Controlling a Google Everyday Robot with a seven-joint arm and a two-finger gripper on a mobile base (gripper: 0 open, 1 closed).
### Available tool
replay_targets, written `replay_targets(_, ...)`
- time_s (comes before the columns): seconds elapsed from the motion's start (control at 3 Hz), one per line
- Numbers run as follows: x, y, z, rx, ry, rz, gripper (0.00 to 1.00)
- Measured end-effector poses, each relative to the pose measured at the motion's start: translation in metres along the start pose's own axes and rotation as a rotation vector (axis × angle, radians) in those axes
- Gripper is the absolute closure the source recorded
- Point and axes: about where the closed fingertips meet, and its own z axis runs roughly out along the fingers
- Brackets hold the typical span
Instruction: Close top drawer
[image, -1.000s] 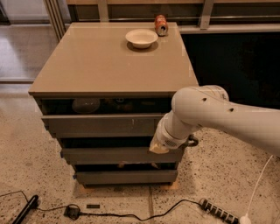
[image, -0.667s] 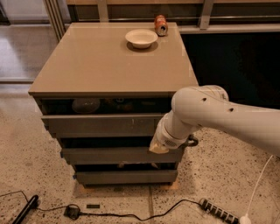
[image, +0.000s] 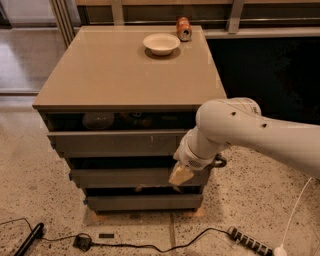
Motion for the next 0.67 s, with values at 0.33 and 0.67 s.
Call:
replay_targets(0.33,0.0000,0.0000,0.0000,0.000,0.000,0.000,0.00)
replay_targets(0.67,0.0000,0.0000,0.0000,0.000,0.000,0.000,0.00)
